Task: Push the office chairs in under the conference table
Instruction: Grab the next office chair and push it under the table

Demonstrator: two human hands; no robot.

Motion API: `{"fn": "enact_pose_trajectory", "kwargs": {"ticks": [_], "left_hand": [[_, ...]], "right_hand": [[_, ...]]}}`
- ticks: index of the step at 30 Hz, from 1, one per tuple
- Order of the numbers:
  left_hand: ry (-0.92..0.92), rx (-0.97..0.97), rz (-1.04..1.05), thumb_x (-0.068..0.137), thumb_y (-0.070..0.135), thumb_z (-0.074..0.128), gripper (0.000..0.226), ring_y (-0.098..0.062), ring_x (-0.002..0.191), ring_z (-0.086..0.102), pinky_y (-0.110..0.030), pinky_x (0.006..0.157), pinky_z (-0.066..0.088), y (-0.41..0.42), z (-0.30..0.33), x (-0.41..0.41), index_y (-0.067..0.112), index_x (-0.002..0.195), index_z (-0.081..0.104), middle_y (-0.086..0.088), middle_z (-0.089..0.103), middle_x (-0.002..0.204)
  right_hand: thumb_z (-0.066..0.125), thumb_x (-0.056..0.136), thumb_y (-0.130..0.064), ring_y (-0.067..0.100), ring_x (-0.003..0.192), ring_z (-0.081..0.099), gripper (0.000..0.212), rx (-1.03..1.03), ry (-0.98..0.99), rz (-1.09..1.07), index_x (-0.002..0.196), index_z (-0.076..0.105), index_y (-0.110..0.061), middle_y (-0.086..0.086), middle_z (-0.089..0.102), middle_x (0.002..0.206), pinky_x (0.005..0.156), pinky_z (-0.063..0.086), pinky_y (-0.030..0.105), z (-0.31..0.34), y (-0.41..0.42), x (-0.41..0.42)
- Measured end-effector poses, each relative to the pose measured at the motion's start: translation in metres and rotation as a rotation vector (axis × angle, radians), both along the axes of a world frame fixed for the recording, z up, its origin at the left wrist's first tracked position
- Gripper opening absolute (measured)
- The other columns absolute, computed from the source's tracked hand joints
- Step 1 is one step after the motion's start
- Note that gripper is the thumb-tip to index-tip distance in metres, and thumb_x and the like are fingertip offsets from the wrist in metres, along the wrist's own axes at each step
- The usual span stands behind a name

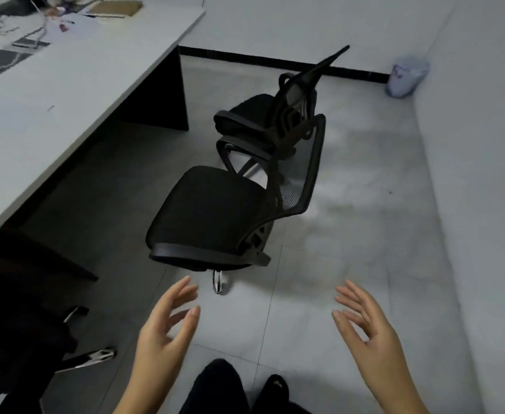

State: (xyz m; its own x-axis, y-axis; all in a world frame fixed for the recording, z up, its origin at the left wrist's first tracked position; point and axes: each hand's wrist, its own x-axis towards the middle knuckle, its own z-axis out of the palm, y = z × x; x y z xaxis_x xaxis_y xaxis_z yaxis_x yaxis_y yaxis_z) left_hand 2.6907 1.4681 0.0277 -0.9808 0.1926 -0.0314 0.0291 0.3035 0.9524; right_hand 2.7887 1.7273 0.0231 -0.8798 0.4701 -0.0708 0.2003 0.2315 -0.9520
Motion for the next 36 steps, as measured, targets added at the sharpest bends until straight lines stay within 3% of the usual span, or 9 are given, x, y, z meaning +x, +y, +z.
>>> {"fn": "enact_pose_trajectory", "kwargs": {"ticks": [2, 6, 10, 15, 20, 23, 26, 32, 36], "left_hand": [[-0.011, -0.003, -0.030, 0.086, 0.024, 0.063, 0.043, 0.002, 0.104, 0.059, -0.005, 0.080, 0.045, 0.028, -0.002, -0.006, 0.057, 0.110, 0.052, 0.022, 0.062, 0.111], [-0.038, -0.040, -0.058, 0.085, 0.012, 0.057, 0.049, 0.002, 0.104, 0.059, -0.005, 0.081, 0.045, 0.078, -0.006, -0.025, 0.053, 0.111, 0.052, 0.024, 0.062, 0.110], [-0.031, -0.040, -0.023, 0.085, 0.007, 0.058, 0.053, 0.002, 0.103, 0.059, -0.004, 0.081, 0.045, 0.125, -0.010, -0.062, 0.053, 0.110, 0.051, 0.025, 0.062, 0.110], [-0.012, -0.027, 0.021, 0.085, 0.005, 0.058, 0.059, 0.002, 0.103, 0.059, -0.005, 0.079, 0.046, 0.187, -0.004, -0.128, 0.058, 0.110, 0.051, 0.023, 0.061, 0.112], [0.012, -0.035, 0.069, 0.083, 0.027, 0.061, 0.044, 0.001, 0.107, 0.058, -0.008, 0.085, 0.046, 0.240, 0.003, -0.179, 0.060, 0.109, 0.051, 0.023, 0.061, 0.112], [-0.005, -0.046, 0.169, 0.076, 0.031, 0.056, 0.044, 0.002, 0.105, 0.058, -0.007, 0.082, 0.046, 0.267, 0.000, -0.191, 0.056, 0.112, 0.051, 0.024, 0.060, 0.112], [-0.027, -0.047, 0.328, 0.074, 0.031, 0.056, 0.045, 0.003, 0.104, 0.058, -0.007, 0.081, 0.046, 0.293, -0.011, -0.195, 0.053, 0.113, 0.051, 0.024, 0.060, 0.113], [-0.133, -0.117, 0.700, 0.083, 0.018, 0.062, 0.054, 0.002, 0.103, 0.058, -0.018, 0.082, 0.052, 0.376, -0.032, -0.189, 0.063, 0.109, 0.047, 0.023, 0.061, 0.109], [-0.175, -0.268, 0.792, 0.083, 0.017, 0.065, 0.050, 0.010, 0.106, 0.051, -0.022, 0.089, 0.046, 0.402, -0.043, -0.188, 0.047, 0.117, 0.045, 0.025, 0.056, 0.108]], "right_hand": [[0.056, 0.067, -0.070, -0.005, 0.110, 0.055, 0.052, 0.007, -0.003, -0.022, 0.115, 0.047, -0.053, -0.029, 0.055, 0.121, 0.092, 0.042, 0.010, -0.003, 0.023, -0.005], [0.059, 0.077, -0.039, -0.003, 0.110, 0.055, 0.045, -0.012, -0.013, -0.030, 0.121, 0.048, -0.041, -0.028, 0.053, 0.122, 0.093, 0.042, 0.011, -0.009, 0.066, -0.030], [0.058, 0.074, -0.032, -0.004, 0.110, 0.055, 0.050, 0.002, -0.006, -0.003, 0.123, 0.047, -0.036, -0.026, 0.053, 0.122, 0.090, 0.042, 0.007, -0.015, 0.114, -0.077], [0.059, 0.074, -0.030, -0.003, 0.109, 0.056, 0.047, 0.010, 0.031, 0.055, 0.115, 0.050, -0.049, -0.027, 0.057, 0.118, 0.092, 0.043, 0.011, -0.009, 0.179, -0.152], [0.058, 0.074, -0.032, -0.003, 0.109, 0.056, 0.045, -0.001, 0.024, 0.136, 0.118, 0.049, -0.040, -0.026, 0.056, 0.119, 0.090, 0.042, 0.007, -0.002, 0.232, -0.221], [0.063, 0.081, -0.038, -0.003, 0.109, 0.056, 0.040, -0.008, 0.012, 0.236, 0.118, 0.049, -0.037, -0.025, 0.057, 0.119, 0.090, 0.042, 0.008, -0.004, 0.264, -0.263], [0.061, 0.074, -0.056, -0.005, 0.109, 0.055, 0.049, -0.010, -0.011, 0.384, 0.118, 0.048, -0.040, -0.029, 0.056, 0.119, 0.090, 0.043, 0.009, -0.008, 0.293, -0.307], [0.059, 0.083, -0.028, -0.007, 0.111, 0.052, 0.041, 0.062, -0.091, 0.832, 0.117, 0.045, -0.046, -0.026, 0.058, 0.116, 0.091, 0.043, 0.013, 0.000, 0.361, -0.402], [0.061, 0.086, -0.022, -0.009, 0.112, 0.048, 0.044, 0.215, -0.072, 1.078, 0.124, 0.046, -0.038, -0.021, 0.054, 0.120, 0.089, 0.038, 0.006, -0.007, 0.371, -0.456]]}}
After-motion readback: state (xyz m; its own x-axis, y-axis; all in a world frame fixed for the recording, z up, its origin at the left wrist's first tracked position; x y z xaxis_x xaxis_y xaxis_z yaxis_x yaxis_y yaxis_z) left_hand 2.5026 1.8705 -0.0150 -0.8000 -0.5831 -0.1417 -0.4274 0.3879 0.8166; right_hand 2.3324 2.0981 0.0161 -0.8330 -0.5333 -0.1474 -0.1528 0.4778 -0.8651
